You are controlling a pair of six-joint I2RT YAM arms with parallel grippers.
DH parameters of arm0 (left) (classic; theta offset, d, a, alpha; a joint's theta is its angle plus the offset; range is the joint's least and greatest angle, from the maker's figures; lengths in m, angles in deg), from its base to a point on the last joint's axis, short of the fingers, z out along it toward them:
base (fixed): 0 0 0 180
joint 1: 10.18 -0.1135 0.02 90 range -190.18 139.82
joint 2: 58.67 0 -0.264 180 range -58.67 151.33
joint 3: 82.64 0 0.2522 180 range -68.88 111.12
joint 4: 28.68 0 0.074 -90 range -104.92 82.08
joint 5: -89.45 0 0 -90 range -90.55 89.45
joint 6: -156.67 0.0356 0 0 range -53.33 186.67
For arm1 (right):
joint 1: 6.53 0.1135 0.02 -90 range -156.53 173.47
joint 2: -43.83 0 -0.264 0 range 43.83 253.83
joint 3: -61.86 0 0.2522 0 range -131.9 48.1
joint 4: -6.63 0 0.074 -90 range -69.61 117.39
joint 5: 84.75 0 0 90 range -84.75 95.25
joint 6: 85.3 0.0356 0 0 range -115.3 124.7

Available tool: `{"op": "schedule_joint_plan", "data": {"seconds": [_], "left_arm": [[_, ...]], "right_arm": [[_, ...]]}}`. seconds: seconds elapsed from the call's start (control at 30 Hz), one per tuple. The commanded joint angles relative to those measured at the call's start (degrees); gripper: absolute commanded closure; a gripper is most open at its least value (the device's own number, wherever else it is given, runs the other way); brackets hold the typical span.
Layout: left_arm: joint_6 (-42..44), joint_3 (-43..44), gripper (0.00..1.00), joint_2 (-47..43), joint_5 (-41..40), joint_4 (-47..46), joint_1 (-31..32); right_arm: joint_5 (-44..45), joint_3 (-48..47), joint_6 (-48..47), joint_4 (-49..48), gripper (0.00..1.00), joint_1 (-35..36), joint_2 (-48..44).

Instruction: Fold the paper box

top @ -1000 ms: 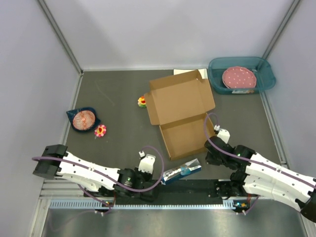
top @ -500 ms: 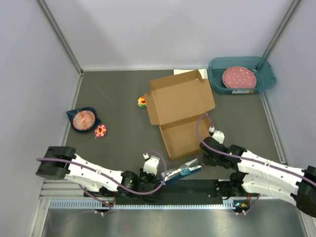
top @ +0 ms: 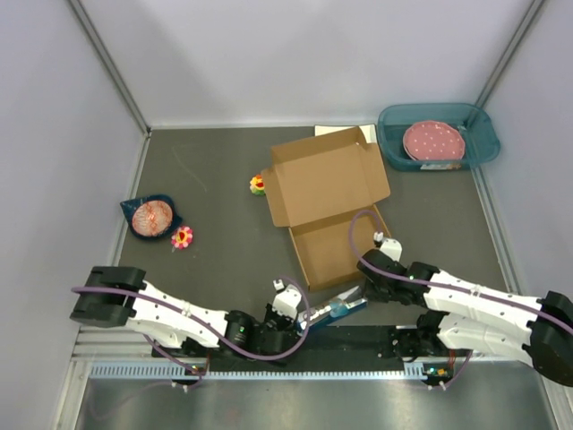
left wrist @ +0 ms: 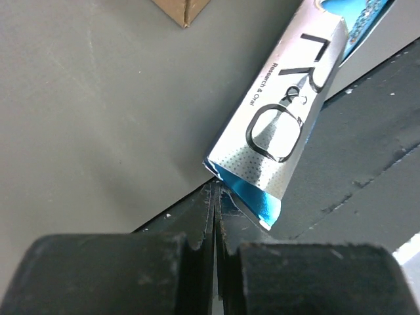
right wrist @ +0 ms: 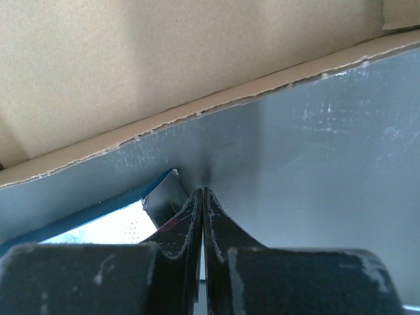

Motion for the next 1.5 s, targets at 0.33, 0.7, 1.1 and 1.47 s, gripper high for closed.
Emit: {"op": "schedule_joint_plan", "data": {"seconds": [0.33,0.7,1.1,1.47], "left_arm": [[2.4,2.6,1.0,2.0,0.1,-3.5,-2.6],[4.2,8.7,1.0,6.3,-0.1,0.6,-4.4],[-7.1,10.2,1.0,1.1,-9.4,13.3,-4.8],[-20.5,8.1,1.0,-2.8,-12.3,23.0,-5.6]], "right_arm": [[-0.9,-2.4,0.9,-3.8,1.0,7.6,6.1],[0.1,-6.7,2.5,-5.2,1.0,15.7,14.9],[0.7,-5.9,5.6,-6.7,1.0,20.0,13.1],[0.5,-5.7,4.9,-8.1,1.0,20.9,12.4]]}}
